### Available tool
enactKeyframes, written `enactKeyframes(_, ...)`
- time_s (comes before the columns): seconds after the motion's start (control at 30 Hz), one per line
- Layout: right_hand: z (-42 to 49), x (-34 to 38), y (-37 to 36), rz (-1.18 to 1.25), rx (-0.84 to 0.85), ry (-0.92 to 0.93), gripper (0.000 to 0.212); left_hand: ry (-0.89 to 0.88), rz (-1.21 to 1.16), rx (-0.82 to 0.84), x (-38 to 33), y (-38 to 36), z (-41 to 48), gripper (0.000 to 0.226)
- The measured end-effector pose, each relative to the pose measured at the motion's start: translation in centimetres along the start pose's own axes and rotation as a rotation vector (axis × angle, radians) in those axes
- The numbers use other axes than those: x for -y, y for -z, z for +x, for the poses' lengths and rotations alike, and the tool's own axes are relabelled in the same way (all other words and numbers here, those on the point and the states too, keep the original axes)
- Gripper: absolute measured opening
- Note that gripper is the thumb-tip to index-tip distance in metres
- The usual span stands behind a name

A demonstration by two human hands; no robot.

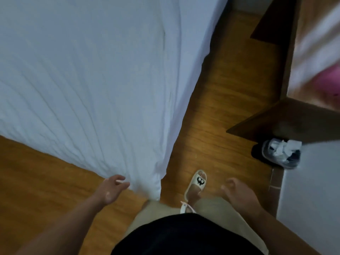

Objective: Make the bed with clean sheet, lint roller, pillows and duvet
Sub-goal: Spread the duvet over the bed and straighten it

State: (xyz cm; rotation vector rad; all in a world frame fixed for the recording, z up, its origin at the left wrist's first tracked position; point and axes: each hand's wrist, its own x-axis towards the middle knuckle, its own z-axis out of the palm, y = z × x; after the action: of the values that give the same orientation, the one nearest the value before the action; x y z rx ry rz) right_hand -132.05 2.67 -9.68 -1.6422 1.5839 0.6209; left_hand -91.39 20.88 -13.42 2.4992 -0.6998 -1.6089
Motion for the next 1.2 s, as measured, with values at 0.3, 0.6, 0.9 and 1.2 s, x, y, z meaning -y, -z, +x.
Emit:
enactKeyframes(0.3,13.2,6.7,21.3,0.078,-0.032,0.167,0.05,0.024,-0.239,-0.103,-18.3,-1.2,3.5,0.027)
enactKeyframes(0.6,26.8,13.9,42.0,0.236,-0.135,0.13,0.044,0.087,-0.078,0.022,-36.0,9.3,19.2,0.034)
enactKeyframes(0.9,40.8,11.8,55.2,0.285,-0.056,-0.141,0.045,-0.272,-0.106,-0.136,-71.1,24.9,33.7,0.031)
enactKeyframes(1.2,59.6,23.3,76.1,0.119,-0.033,0.145,0.044,-0.072,-0.259,-0.131,-82.3,23.3,40.5,0.025)
